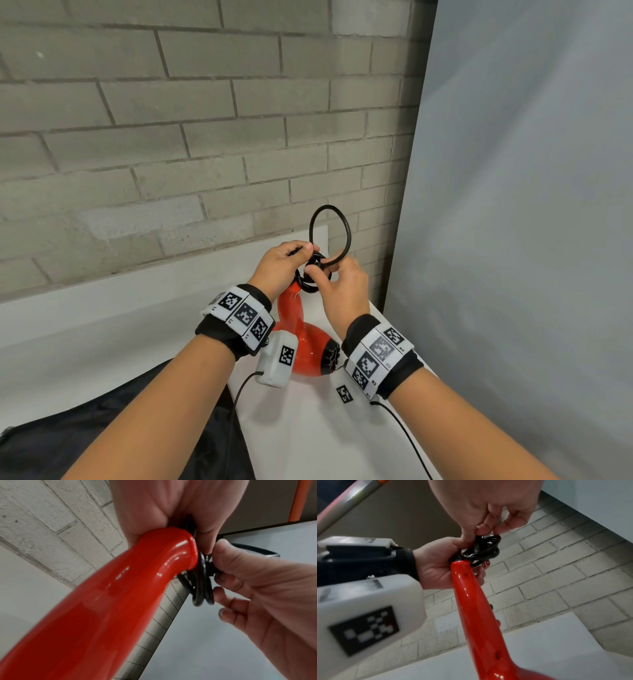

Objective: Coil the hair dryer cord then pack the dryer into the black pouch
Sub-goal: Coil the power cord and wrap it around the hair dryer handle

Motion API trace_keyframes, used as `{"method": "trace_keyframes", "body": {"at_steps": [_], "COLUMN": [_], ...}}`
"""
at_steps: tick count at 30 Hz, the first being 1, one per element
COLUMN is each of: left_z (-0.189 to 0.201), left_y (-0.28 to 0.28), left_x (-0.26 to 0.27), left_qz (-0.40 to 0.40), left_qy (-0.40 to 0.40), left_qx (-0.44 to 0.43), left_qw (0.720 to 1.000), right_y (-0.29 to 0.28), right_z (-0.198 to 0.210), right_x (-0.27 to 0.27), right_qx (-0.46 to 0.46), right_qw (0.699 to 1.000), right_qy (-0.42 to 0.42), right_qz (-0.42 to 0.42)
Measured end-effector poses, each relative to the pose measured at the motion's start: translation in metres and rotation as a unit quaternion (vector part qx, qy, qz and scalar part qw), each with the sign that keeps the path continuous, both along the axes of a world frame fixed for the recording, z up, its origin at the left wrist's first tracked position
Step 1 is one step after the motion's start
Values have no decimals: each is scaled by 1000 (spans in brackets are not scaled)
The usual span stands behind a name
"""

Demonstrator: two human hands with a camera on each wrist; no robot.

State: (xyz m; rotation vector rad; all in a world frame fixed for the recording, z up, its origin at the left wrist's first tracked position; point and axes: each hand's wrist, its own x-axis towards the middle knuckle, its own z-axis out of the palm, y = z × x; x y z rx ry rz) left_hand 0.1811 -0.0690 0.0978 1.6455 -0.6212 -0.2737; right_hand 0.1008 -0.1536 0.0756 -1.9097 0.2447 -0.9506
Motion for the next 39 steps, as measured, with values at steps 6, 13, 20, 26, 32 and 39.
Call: {"method": "trace_keyframes", "body": {"at_steps": [6, 13, 20, 26, 32, 39], "left_z": [2, 1, -2, -2, -1, 2], "left_y": [-2, 1, -2, -6, -5, 3], "left_x": [-1, 1, -1, -7, -5, 7], "left_qz": [1, 10, 16, -13, -52, -10], "left_qy": [15, 12, 10, 21, 12, 36], "left_qx": [2, 6, -7, -23, -29, -70], "left_qw": [1000, 1000, 1000, 999, 998, 997], "right_y": [1, 8, 11, 3, -11, -51], "right_z": [0, -13, -21, -22, -14, -38], "right_x": [5, 1, -4, 6, 19, 10], "right_qx": [-85, -49, -18, -100, 56, -124], "right_qw": [994, 997, 993, 984, 994, 958], "right_qy": [42, 7, -28, 23, 8, 204], "right_qz": [-48, -51, -110, -143, 92, 158]}}
